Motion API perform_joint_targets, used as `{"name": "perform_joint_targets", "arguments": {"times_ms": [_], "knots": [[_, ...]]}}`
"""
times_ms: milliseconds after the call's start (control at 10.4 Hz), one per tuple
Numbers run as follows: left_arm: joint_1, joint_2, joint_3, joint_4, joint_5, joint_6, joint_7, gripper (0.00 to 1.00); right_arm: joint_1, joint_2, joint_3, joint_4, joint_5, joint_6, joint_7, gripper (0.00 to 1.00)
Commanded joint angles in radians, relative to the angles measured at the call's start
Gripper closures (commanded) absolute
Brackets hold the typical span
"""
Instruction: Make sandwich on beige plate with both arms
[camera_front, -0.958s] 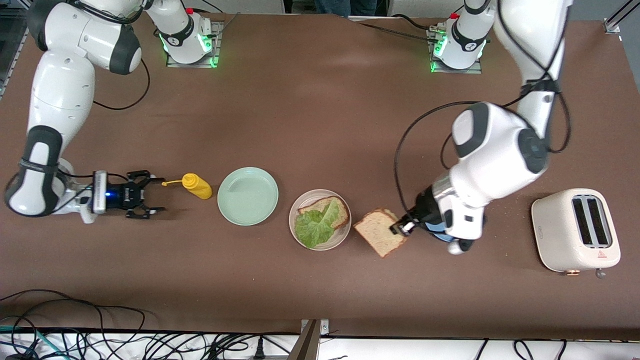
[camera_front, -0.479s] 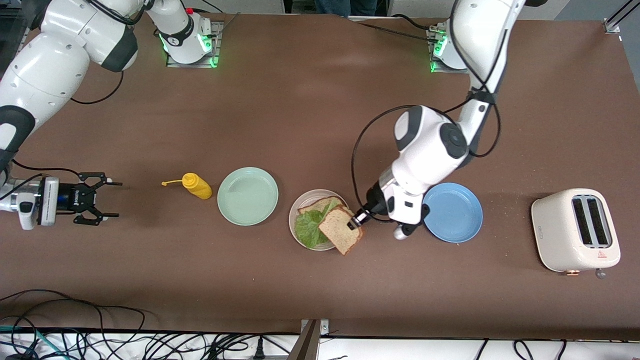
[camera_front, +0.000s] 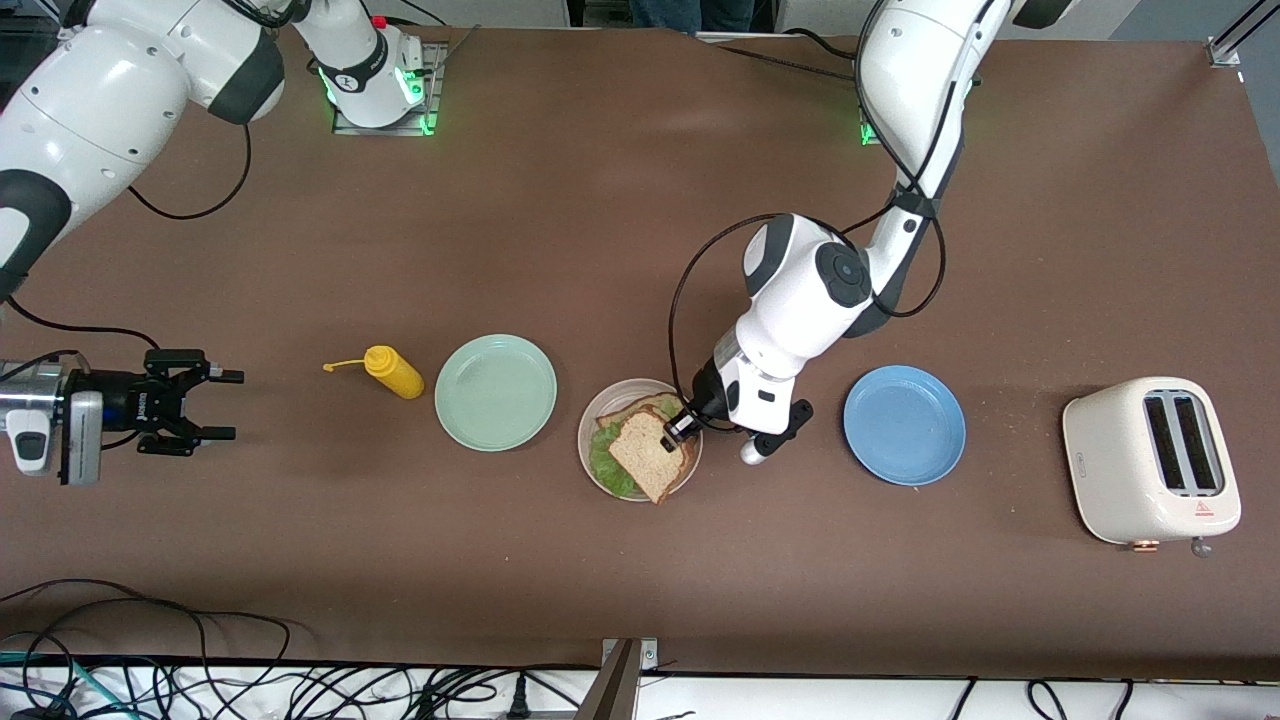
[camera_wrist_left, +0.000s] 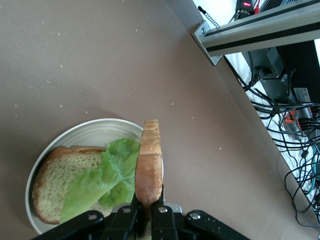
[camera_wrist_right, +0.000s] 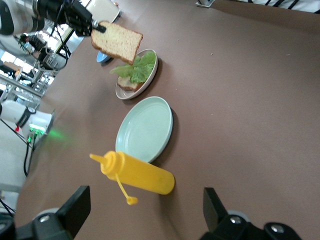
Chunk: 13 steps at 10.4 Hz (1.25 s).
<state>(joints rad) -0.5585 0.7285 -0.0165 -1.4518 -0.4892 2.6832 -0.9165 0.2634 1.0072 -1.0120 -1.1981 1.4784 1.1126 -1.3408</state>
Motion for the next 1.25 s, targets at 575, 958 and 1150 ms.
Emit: {"name": "perform_joint_targets", "arguments": {"times_ms": [575, 958, 1150], "knots": [[-0.044, 0.032, 0.013, -0.001, -0.037, 0.041, 0.008, 0.91, 0.168, -0.119, -0.165, 0.032, -0.139, -0.048, 0.378, 0.00], [-0.035, 0.032, 0.015, -0.001, -0.038, 0.038, 0.008, 0.46, 0.038, -0.378, 0.291, 0.029, -0.574, 0.149, 0.592, 0.00], [-0.034, 0.032, 0.015, -0.001, -0.037, 0.037, 0.010, 0.28, -0.028, -0.487, 0.477, 0.023, -0.798, 0.191, 0.780, 0.00]]}}
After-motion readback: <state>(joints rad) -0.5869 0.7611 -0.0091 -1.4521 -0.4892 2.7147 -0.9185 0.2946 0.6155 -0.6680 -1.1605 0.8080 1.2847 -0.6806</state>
